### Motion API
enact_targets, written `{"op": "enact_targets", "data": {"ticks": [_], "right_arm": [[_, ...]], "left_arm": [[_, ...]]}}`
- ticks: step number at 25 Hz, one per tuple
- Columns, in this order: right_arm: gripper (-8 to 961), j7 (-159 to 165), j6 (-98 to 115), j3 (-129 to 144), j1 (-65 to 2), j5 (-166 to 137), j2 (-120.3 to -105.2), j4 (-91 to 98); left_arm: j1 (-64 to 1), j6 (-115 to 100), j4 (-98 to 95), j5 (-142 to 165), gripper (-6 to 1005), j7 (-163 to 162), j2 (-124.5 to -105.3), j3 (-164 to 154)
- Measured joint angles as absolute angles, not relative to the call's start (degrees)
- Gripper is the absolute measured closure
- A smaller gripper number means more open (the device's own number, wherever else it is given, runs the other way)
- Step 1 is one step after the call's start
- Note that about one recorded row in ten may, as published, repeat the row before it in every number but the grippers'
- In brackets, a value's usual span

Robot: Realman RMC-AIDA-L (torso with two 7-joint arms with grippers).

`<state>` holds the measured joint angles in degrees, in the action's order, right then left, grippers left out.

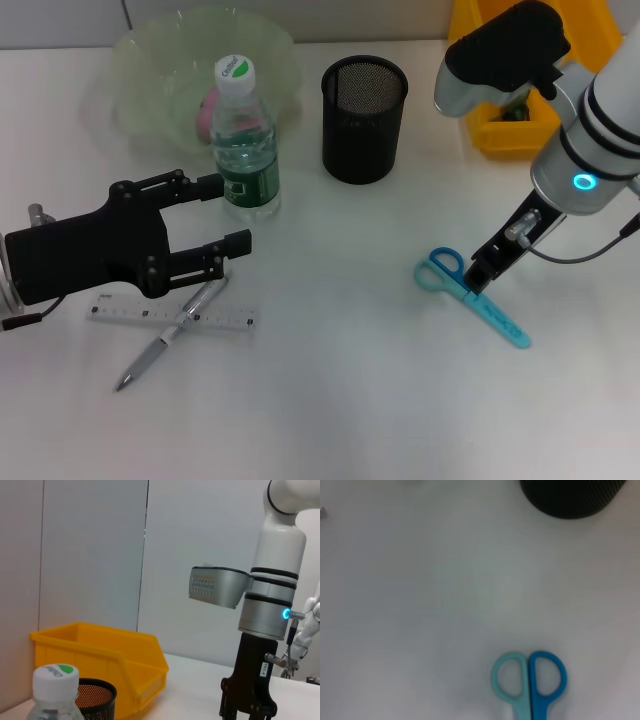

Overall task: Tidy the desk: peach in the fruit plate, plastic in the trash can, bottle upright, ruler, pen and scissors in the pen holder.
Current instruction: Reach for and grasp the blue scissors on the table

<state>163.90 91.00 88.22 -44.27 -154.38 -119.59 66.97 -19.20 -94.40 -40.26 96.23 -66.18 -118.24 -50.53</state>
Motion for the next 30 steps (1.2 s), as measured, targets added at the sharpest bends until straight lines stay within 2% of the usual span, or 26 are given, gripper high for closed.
{"op": "enact_targets", "data": {"ticks": [3,30], "right_arm": [[466,163.93,89.34,89.85,-43.74,-152.61,-119.75,66.23],[468,164.66,85.53,92.28,-44.37,-151.92,-119.75,62.12]], "left_arm": [[-19.16,-94.36,-40.25,96.24,274,-66.18,-118.28,-50.53],[-19.60,-93.98,-40.25,96.24,274,-66.18,-118.30,-50.54]]}}
